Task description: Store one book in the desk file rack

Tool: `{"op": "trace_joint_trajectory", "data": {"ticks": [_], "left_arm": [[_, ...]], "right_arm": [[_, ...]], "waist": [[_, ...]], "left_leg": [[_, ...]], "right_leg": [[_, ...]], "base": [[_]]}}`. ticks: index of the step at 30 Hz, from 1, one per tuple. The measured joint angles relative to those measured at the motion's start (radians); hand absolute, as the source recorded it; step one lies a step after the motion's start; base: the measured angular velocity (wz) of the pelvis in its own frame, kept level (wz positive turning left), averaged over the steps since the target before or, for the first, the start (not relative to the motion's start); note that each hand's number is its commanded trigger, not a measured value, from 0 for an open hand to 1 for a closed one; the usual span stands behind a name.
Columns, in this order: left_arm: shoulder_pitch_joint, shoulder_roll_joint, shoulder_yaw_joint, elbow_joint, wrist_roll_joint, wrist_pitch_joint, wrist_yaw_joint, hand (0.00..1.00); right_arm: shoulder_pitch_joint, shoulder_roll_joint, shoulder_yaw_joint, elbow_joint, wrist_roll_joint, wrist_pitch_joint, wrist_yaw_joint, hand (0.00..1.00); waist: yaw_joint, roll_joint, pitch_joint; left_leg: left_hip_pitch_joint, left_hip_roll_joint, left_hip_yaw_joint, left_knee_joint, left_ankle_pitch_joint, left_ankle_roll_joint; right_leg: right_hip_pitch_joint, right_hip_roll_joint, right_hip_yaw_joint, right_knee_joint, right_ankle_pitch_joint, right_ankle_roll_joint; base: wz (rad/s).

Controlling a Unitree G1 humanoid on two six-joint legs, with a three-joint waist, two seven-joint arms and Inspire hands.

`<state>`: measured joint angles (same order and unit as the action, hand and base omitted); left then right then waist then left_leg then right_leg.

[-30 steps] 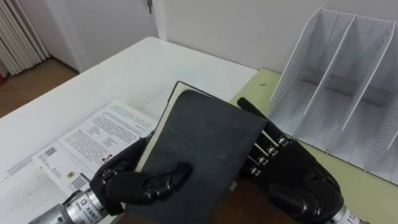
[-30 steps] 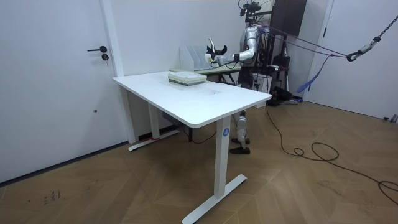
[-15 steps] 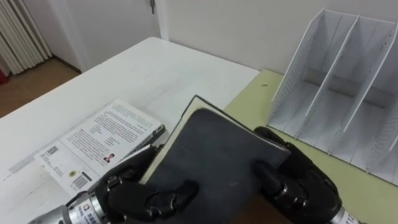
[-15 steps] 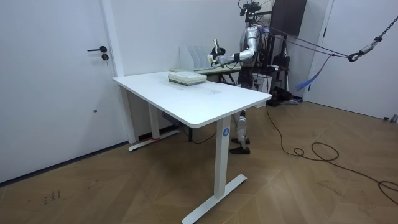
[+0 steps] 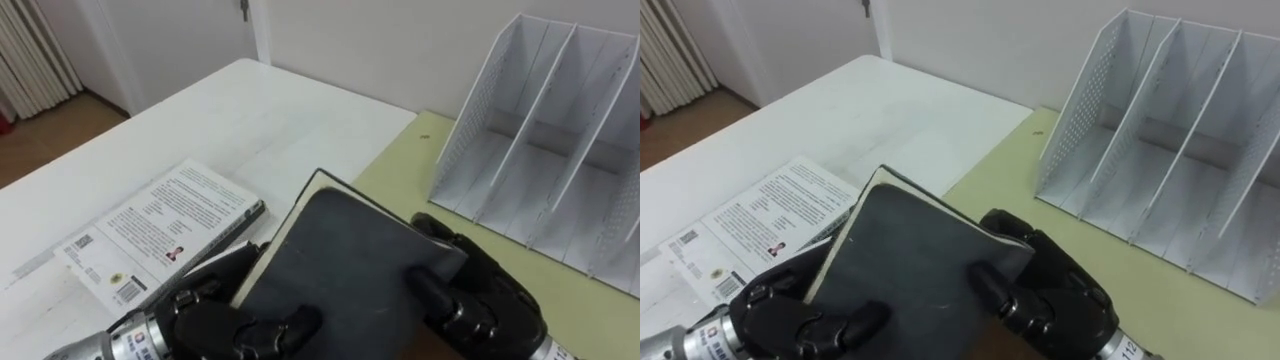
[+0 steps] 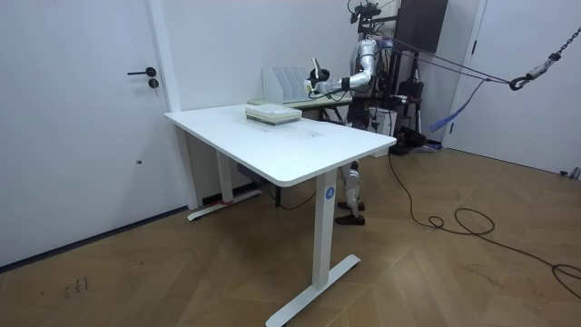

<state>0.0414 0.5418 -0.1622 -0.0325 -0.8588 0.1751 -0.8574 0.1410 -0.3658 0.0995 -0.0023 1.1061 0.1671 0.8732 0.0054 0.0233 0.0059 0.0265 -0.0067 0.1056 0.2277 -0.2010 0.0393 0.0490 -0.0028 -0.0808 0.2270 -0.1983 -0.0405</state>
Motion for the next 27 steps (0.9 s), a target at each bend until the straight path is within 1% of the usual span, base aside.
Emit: {"op": "trace_joint_trajectory", "data": {"ticks": [3, 4, 5, 6, 7, 10, 12, 14, 18, 20, 24, 26, 27], "left_arm": [[0.000, 0.000, 0.000, 0.000, 0.021, 0.000, 0.000, 1.00], [0.000, 0.002, 0.001, 0.000, 0.029, 0.000, 0.000, 0.56], [0.000, 0.003, 0.001, 0.000, 0.034, 0.000, -0.002, 0.25], [0.000, 0.003, 0.001, 0.000, 0.035, 0.000, -0.002, 0.02], [0.000, 0.003, 0.001, 0.000, 0.042, 0.000, -0.002, 0.00], [0.000, 0.003, 0.002, 0.003, 0.063, -0.002, 0.005, 0.00], [0.000, 0.002, 0.005, 0.005, 0.066, -0.013, 0.025, 0.00], [0.000, 0.003, 0.022, 0.032, 0.066, -0.024, 0.046, 0.00], [0.010, 0.003, 0.051, 0.070, 0.067, -0.025, 0.071, 0.00], [0.018, 0.003, 0.058, 0.073, 0.070, -0.027, 0.083, 0.00], [0.038, -0.004, 0.060, 0.077, 0.117, -0.031, 0.091, 0.00], [0.057, -0.010, 0.059, 0.129, 0.129, -0.033, 0.102, 0.00], [0.060, -0.013, 0.058, 0.145, 0.129, -0.033, 0.109, 0.00]], "right_arm": [[0.000, 0.000, -0.001, 0.009, -0.011, -0.004, 0.005, 1.00], [0.002, 0.000, 0.000, 0.015, -0.014, -0.004, 0.010, 1.00], [0.004, 0.000, 0.000, 0.017, -0.015, -0.004, 0.013, 1.00], [0.003, 0.000, 0.000, 0.018, -0.017, -0.005, 0.015, 1.00], [0.003, 0.000, 0.000, 0.023, -0.019, -0.007, 0.019, 1.00], [0.009, -0.002, 0.000, 0.028, -0.023, -0.007, 0.018, 1.00], [0.015, -0.011, 0.000, 0.035, -0.031, -0.007, 0.016, 1.00], [0.027, -0.030, 0.000, 0.036, -0.053, -0.003, 0.012, 1.00], [0.034, -0.051, -0.021, 0.034, -0.074, -0.003, -0.014, 1.00], [0.033, -0.066, -0.055, 0.028, -0.100, -0.003, -0.041, 1.00], [0.033, -0.071, -0.090, -0.006, -0.152, -0.005, -0.094, 1.00], [0.022, -0.071, -0.106, -0.043, -0.175, -0.005, -0.151, 1.00], [0.016, -0.071, -0.111, -0.049, -0.175, -0.005, -0.163, 1.00]], "waist": [[0.000, 0.000, 0.0001], [0.000, 0.000, 0.0001], [0.000, 0.000, 0.0000], [0.001, 0.000, -0.0002], [0.003, 0.000, -0.0001], [0.005, 0.003, 0.0008], [0.006, 0.004, 0.0007], [0.005, 0.006, 0.0018], [-0.002, 0.001, 0.0044], [-0.004, -0.003, 0.0059], [-0.006, -0.008, 0.0074], [-0.028, -0.010, 0.0068], [-0.033, -0.010, 0.0068]], "left_leg": [[-0.003, 0.002, 0.000, 0.009, -0.005, -0.001], [-0.006, 0.005, 0.001, 0.015, -0.009, -0.002], [-0.012, 0.006, 0.002, 0.021, -0.011, -0.002], [-0.016, 0.007, 0.003, 0.027, -0.013, -0.002], [-0.021, 0.009, 0.005, 0.031, -0.013, -0.002], [-0.017, 0.010, 0.013, 0.029, -0.013, -0.002], [-0.013, 0.011, 0.021, 0.027, -0.013, -0.002], [-0.011, 0.011, 0.023, 0.025, -0.013, -0.002], [-0.003, 0.011, 0.023, 0.012, -0.013, -0.002], [-0.003, 0.010, 0.026, 0.012, -0.013, -0.002], [-0.002, 0.010, 0.027, 0.009, -0.013, -0.003], [0.002, 0.010, 0.028, 0.009, -0.012, -0.002], [0.003, 0.010, 0.029, 0.009, -0.012, -0.003]], "right_leg": [[0.000, 0.002, 0.000, 0.002, 0.000, 0.000], [-0.001, 0.004, 0.000, 0.004, 0.000, 0.000], [-0.005, 0.005, 0.000, 0.007, 0.000, 0.000], [-0.011, 0.005, 0.000, 0.011, 0.000, 0.000], [-0.015, 0.006, 0.000, 0.012, 0.000, -0.001], [-0.014, 0.006, 0.001, 0.013, 0.001, -0.002], [-0.012, 0.006, 0.002, 0.014, 0.001, -0.002], [-0.010, 0.004, -0.002, 0.014, 0.001, -0.002], [-0.004, 0.005, 0.001, 0.009, 0.000, -0.002], [-0.014, 0.005, 0.005, 0.009, 0.000, -0.002], [-0.016, 0.005, 0.005, 0.007, -0.001, -0.002], [-0.014, 0.005, 0.002, 0.006, -0.001, -0.002], [-0.014, 0.005, 0.001, 0.005, -0.001, -0.002]], "base": [[0.00], [0.00], [0.00], [-0.05], [-0.05], [-0.04], [-0.06], [0.00], [0.00], [-0.04], [-0.01], [0.00], [-0.05]]}}
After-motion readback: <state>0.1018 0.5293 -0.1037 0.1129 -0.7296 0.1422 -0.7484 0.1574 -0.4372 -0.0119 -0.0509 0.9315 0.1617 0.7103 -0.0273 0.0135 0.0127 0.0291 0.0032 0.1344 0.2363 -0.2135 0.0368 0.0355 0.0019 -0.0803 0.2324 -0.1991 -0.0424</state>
